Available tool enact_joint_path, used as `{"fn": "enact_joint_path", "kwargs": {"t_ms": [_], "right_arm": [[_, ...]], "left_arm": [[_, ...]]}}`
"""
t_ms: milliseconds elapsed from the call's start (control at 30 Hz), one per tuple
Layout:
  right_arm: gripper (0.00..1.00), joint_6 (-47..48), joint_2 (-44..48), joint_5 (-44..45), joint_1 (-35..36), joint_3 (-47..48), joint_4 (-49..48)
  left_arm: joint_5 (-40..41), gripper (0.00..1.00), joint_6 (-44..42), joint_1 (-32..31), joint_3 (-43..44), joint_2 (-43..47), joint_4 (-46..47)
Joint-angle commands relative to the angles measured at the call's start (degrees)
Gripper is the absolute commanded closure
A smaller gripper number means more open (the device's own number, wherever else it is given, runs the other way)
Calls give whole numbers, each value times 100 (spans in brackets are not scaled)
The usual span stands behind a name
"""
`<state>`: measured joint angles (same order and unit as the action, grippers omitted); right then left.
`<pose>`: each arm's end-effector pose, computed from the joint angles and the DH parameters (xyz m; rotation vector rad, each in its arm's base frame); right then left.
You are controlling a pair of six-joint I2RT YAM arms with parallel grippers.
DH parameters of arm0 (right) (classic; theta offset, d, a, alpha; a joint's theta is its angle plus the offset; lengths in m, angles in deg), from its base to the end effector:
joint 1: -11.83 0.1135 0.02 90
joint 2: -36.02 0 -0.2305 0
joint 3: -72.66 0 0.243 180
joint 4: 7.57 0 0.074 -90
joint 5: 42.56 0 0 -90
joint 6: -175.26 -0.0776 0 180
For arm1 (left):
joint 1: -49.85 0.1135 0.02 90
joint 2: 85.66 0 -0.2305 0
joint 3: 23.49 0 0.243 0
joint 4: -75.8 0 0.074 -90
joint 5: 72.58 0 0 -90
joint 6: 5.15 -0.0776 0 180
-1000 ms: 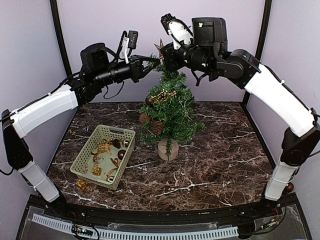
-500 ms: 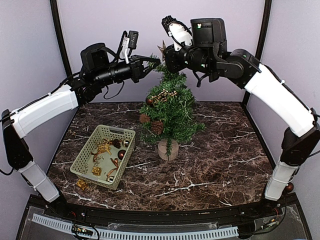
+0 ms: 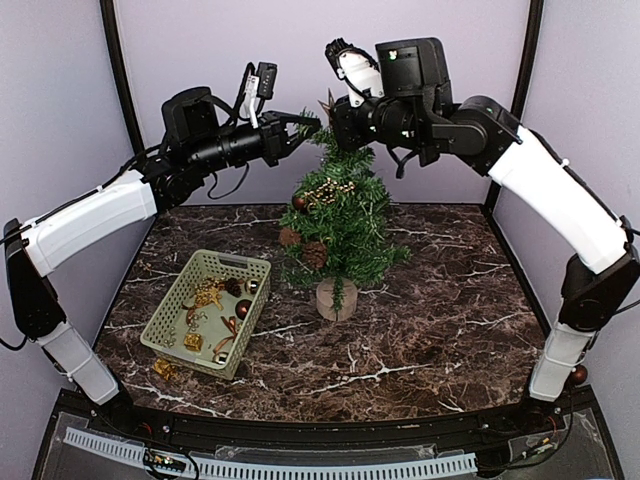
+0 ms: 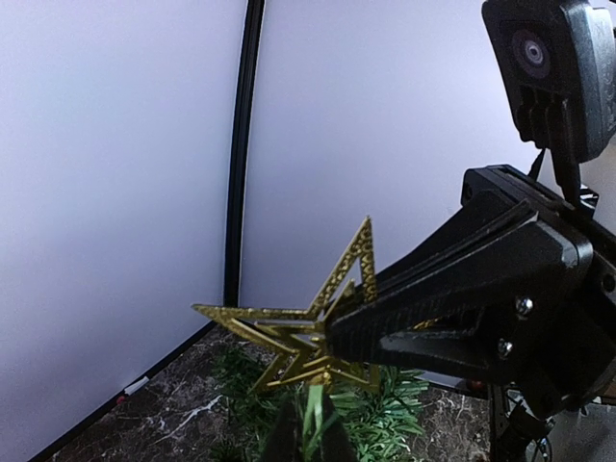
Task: Decorate the small christmas tree
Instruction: Place the ornament star at the top of the tree.
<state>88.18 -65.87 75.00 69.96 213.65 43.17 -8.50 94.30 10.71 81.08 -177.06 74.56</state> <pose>0.2395 0.3173 0.4635 -0.5790 1.6607 0.2765 0.2911 -0.2806 0.4290 0.7452 1.2555 -1.0073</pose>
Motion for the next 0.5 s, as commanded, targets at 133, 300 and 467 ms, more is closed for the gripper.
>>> {"fn": "enact_joint_path", "kwargs": {"t_ms": [133, 300, 467], "right_arm": [[100, -249, 103, 313, -30, -448, 48], [100, -287, 279, 298, -30, -575, -111], [83, -292, 422, 119, -33, -557, -217]], "left_arm": [[93, 100, -28, -1, -79, 41, 172], [120, 100, -40, -5, -118, 69, 166], [147, 100, -31, 1, -150, 88, 171]]}}
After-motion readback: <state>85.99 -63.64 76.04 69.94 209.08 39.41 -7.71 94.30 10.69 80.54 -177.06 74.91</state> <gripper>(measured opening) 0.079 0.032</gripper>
